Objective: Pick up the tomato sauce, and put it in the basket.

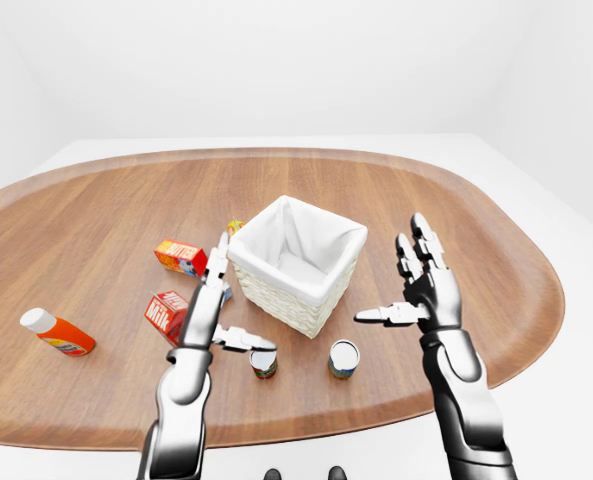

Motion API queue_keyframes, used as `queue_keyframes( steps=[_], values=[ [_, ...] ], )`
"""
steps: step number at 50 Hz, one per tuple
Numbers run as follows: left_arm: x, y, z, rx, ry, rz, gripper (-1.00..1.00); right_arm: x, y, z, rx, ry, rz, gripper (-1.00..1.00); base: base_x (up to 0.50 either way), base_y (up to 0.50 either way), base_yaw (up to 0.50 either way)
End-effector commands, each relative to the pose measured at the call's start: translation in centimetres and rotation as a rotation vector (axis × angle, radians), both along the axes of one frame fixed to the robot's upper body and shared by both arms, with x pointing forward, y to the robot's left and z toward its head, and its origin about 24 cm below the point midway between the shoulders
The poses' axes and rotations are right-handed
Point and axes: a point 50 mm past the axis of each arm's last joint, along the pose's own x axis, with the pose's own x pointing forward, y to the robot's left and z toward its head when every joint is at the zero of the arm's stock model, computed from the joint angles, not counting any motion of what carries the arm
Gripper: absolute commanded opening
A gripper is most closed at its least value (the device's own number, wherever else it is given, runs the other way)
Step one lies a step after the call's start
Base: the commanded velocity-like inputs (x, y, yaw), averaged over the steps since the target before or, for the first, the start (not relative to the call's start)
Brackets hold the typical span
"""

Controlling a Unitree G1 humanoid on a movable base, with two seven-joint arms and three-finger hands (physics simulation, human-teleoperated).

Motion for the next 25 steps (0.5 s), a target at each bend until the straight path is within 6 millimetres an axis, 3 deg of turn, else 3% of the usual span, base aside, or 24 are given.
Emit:
queue_keyframes(
  steps=[1, 17, 25],
  values=[
    [-0.4, -0.3, -0.2, 0.028, 0.013, -0.017, 1.00, 0.1, 0.0, -0.1, 0.000, 0.005, -0.001, 1.00, 0.00, 0.00, 0.00],
    [-0.8, -0.3, 0.1, 0.049, 0.008, -0.021, 1.00, 0.0, 0.0, -0.1, 0.000, 0.003, 0.000, 1.00, 0.00, 0.00, 0.00],
    [-0.8, -0.2, -0.9, 0.067, 0.046, -0.002, 1.00, 0.0, 0.0, 0.0, 0.000, -0.002, -0.002, 1.00, 0.00, 0.00, 0.00]
  ],
)
